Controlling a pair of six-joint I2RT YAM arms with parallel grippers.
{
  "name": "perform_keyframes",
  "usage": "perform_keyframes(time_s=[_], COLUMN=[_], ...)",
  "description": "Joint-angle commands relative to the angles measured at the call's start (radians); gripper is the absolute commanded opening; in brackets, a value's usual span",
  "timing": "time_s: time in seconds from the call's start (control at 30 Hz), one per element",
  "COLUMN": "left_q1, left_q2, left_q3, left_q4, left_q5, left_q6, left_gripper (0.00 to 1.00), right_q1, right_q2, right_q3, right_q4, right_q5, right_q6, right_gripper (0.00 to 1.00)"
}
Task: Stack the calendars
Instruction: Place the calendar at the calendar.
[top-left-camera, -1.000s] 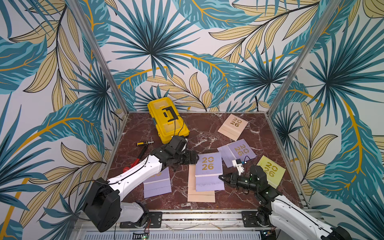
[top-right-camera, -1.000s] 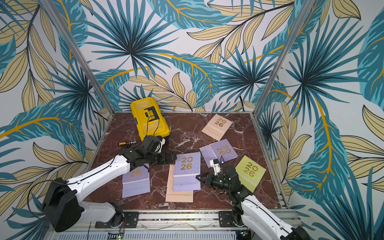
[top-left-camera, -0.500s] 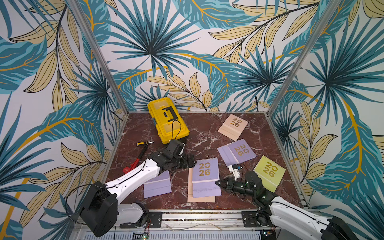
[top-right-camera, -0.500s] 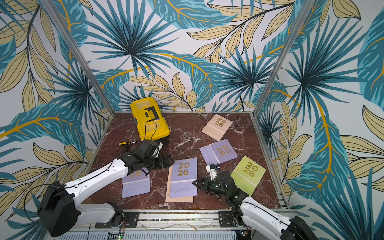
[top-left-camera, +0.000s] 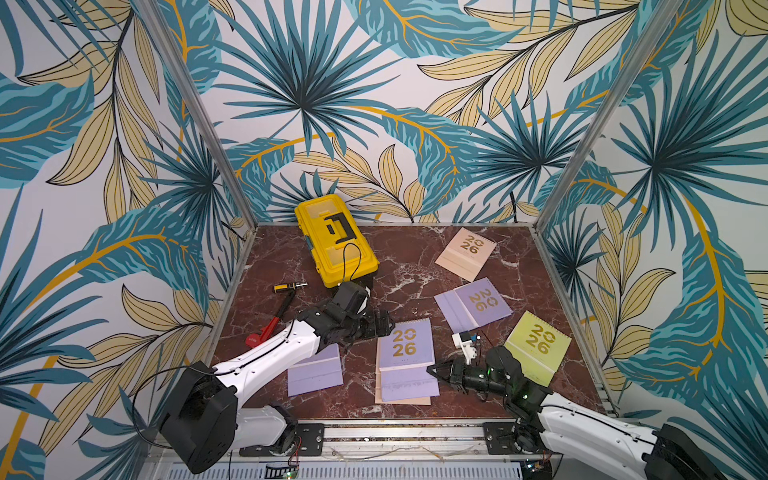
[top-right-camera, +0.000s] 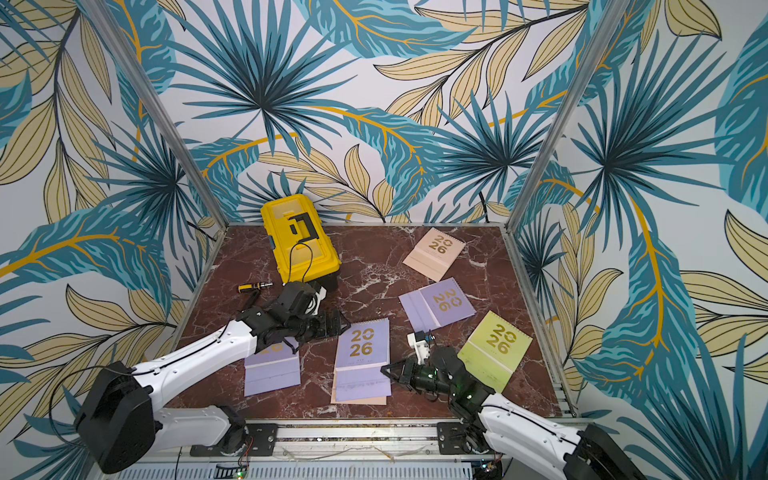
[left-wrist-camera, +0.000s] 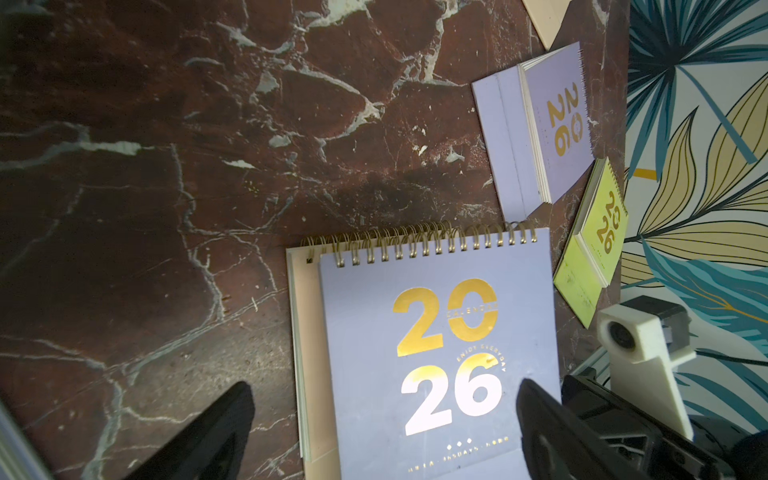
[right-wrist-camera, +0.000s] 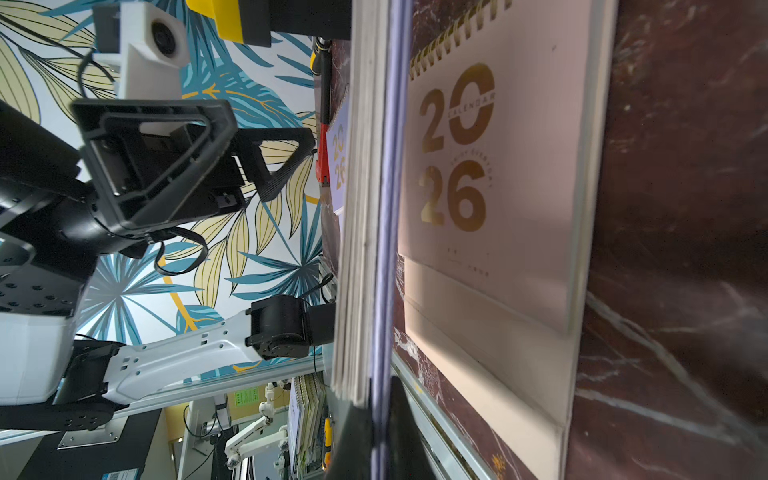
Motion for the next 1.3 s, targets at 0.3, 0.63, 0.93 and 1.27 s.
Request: perform_keyframes(time_s=[0.3, 0.63, 0.93, 1.27], left_q1=[-0.007, -0.008, -0.008, -0.008], left_q2=[0.004, 0.025, 0.038, 0.036], left_q3=[-0.038, -0.045, -0.048, -0.052], left_q4=[0.044, 0.07, 0.083, 0.087], left_q5=[0.014, 0.022, 0.027, 0.026], left_q6=[-0.013, -0.016, -0.016, -0.016], left_gripper=[1.0, 0.99, 1.0, 0.99], right_q1=[0.032, 0.032, 0.032, 0.034], right_q2=[0.102, 0.094, 0.124, 0.259], right_q3=[-0.01, -0.031, -0.047, -0.04], right_q4=[0.197, 0.14, 0.267, 0.404], right_q5=[0.057, 0.064, 0.06, 0.036], right_q6=[0.002, 0.001, 0.03, 0.038], right_gripper=[0.0, 0.0, 0.0, 0.0])
